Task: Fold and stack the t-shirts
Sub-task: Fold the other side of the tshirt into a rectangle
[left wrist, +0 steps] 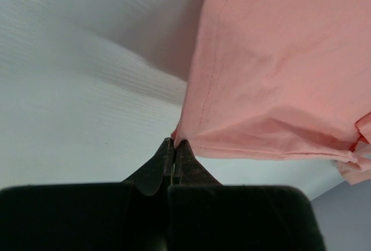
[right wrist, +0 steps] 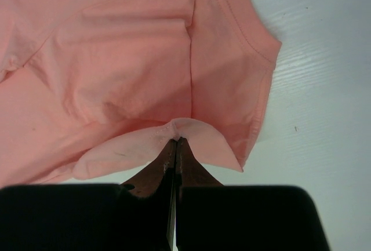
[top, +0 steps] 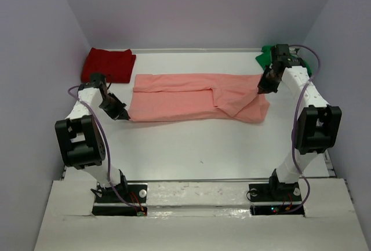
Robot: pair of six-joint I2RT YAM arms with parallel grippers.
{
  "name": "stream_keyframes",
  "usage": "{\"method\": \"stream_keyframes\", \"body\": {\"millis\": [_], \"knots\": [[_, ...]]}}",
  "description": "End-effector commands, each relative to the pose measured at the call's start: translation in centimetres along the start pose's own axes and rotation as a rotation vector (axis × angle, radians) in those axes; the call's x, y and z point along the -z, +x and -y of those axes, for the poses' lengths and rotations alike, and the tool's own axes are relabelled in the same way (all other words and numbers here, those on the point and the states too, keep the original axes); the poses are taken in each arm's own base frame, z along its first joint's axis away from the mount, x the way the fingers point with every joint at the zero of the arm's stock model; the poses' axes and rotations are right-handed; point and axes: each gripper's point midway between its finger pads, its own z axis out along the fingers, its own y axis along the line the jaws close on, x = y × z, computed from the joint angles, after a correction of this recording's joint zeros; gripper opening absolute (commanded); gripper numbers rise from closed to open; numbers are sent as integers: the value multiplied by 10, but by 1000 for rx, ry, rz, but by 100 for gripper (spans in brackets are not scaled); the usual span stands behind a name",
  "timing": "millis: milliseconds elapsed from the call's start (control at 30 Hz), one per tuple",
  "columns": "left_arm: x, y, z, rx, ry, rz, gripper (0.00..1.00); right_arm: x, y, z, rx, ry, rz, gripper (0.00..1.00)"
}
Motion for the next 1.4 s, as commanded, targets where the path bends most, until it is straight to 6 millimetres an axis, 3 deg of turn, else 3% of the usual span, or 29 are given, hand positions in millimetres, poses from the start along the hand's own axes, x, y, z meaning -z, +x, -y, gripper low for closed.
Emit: {"method": "stream_keyframes", "body": {"millis": [0, 333, 1067, 1367], "knots": [[22, -10, 13, 1, 47, 45, 0, 12, -26, -5, 12, -30, 70, 0], [22, -31, 25, 2, 59, 71, 0, 15, -45, -11, 20, -44, 92, 0], [-3, -74, 39, 7, 20, 84, 0, -3, -72, -15, 25, -42, 93, 0], [-9, -96, 66, -19, 19, 79, 0, -12, -85, -17, 22, -35, 90, 0]]}}
